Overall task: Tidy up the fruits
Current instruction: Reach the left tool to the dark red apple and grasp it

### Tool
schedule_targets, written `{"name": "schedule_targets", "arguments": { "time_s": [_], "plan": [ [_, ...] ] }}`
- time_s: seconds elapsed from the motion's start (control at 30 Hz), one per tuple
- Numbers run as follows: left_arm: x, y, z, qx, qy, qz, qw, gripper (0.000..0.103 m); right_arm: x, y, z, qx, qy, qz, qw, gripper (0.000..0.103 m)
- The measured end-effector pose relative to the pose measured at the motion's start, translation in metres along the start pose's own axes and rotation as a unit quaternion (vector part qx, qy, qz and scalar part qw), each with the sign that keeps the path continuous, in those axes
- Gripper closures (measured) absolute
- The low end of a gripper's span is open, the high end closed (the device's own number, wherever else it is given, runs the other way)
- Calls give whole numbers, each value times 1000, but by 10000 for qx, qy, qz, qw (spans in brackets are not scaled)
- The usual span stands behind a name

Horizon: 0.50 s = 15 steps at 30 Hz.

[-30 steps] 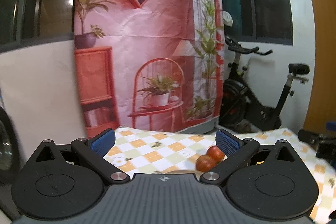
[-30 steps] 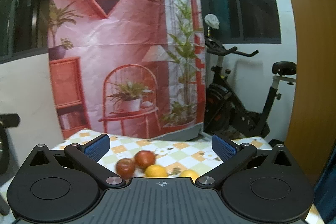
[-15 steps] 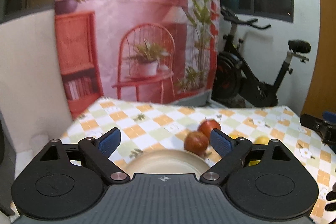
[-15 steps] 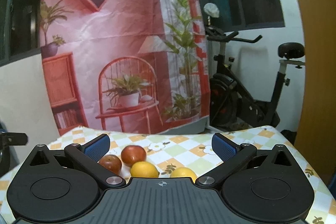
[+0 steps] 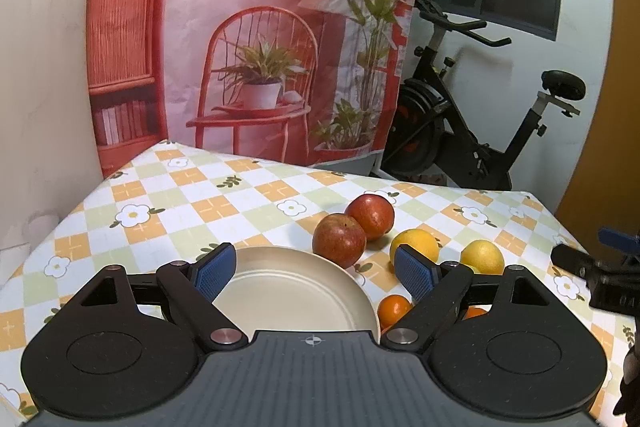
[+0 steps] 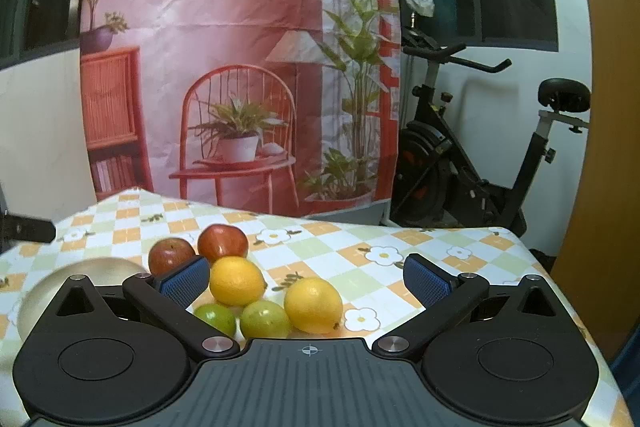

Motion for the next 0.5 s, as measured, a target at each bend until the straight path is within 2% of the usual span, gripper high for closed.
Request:
{"name": "schedule_targets", "arguments": {
  "time_s": [0.17, 0.3, 0.5],
  "plan": [
    [1, 3, -17, 271, 70, -159, 9995, 15, 6, 3, -5, 43, -149, -71, 9999, 0],
    [1, 1, -50, 475, 277, -289, 9981, 15, 13, 9, -23, 176, -156, -215, 9995, 0],
    [6, -2, -93, 663, 547, -276, 9959, 15, 32, 20, -55, 299, -107, -352, 9989, 0]
  ]
}}
Point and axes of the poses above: each gripper's, at about its wrist camera, not at the fingertips, and x roughly the way its jaws point, y to its right, z to its underside, the point moved 9 cm from there along x, roughly the way its jaws point, and after that the axes turned 4 degrees about -z, right-handed, at the moved point
